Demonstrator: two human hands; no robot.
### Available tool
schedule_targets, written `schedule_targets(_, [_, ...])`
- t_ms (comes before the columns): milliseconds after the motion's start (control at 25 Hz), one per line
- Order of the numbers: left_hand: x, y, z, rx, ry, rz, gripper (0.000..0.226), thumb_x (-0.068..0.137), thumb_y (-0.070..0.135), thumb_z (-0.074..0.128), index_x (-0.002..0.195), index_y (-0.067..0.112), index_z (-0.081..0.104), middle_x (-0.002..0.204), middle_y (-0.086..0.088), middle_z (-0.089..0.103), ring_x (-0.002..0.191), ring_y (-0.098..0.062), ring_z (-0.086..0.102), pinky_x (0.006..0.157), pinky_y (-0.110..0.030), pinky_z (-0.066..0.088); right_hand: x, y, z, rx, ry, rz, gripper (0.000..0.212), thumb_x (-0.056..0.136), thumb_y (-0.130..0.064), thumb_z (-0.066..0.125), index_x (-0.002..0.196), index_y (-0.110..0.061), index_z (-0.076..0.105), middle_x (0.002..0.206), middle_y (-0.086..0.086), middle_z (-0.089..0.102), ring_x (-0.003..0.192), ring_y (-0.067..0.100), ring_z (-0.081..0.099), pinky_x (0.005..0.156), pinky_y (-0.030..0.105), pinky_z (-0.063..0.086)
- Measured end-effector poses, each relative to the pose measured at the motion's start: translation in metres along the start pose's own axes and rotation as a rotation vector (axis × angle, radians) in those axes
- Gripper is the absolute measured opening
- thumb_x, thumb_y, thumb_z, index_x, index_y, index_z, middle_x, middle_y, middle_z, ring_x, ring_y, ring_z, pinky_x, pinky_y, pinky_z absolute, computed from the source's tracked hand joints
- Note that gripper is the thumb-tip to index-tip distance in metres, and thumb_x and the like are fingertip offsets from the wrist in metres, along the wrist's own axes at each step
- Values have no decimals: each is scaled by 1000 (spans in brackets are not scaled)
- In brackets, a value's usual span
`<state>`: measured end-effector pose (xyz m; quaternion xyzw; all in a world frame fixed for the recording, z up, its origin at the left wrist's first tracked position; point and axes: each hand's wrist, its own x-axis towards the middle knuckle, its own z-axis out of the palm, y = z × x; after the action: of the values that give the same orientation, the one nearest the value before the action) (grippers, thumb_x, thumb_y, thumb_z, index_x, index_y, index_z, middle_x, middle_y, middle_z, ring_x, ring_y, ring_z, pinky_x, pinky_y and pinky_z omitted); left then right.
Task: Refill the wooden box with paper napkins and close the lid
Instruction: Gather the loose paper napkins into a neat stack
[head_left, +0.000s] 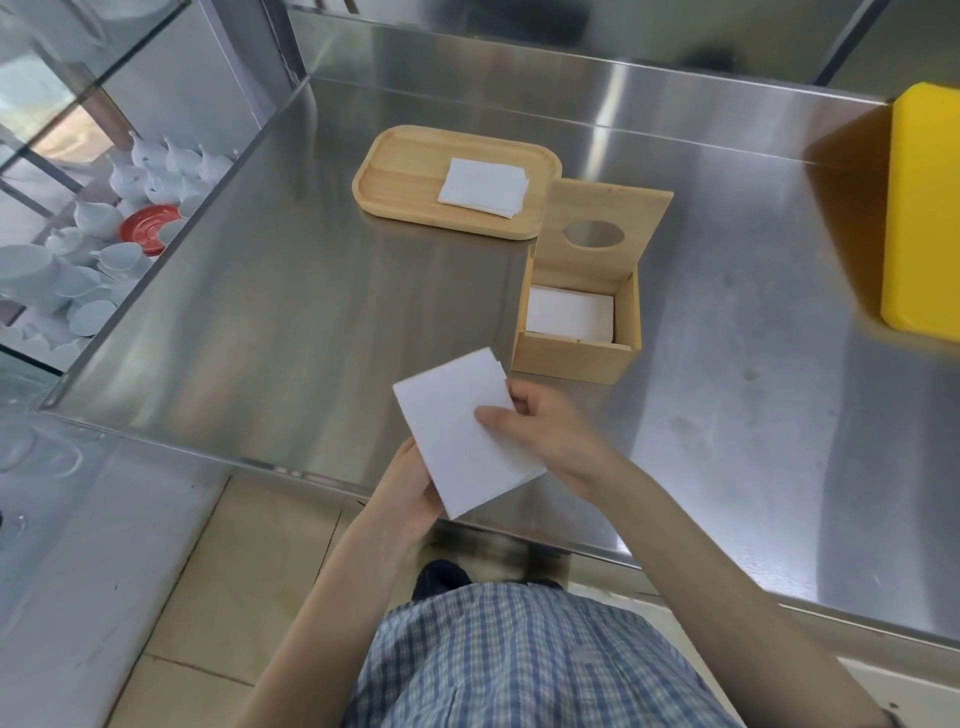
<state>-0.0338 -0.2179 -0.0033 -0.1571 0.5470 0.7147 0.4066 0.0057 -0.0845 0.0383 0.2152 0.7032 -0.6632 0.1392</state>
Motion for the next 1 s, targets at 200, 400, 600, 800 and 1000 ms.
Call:
schedule_targets(200, [-4,-2,2,83,49,8,34,98,21,39,124,7,56,109,-11,65,83,-21,63,64,-30,53,7,17,6,-277,196,59,31,90,-25,56,119,-13,53,114,2,60,97,18,56,78,29,44])
schedule_targets(400, [-9,1,5,1,24,-38,39,99,26,35,129,7,51,126,-18,58,95,-26,60,77,-35,51,7,18,4,-357,268,72,38,88,-27,58,122,-12,50,126,5,58,109,23,57,88,34,47])
schedule_targets(600, [-12,1,6,-44,-78,13,53,99,46,20,133,16,47,115,-8,63,95,-21,62,85,-36,51,5,21,6,-362,281,78,37,87,-28,60,119,-12,51,123,5,60,108,23,57,90,37,48])
schedule_targets(800, [-10,-2,0,8,-16,-42,47,96,43,37,130,12,49,126,-14,60,108,-31,59,86,-43,49,5,22,12,-339,270,62,38,87,-28,59,120,-10,50,124,7,59,106,23,57,83,30,45])
schedule_targets(1000, [-6,-2,-4,155,80,13,36,94,22,49,126,5,50,124,-19,58,106,-34,57,73,-36,49,11,19,15,-336,264,27,36,87,-30,60,117,-11,52,116,4,60,93,16,54,77,28,45])
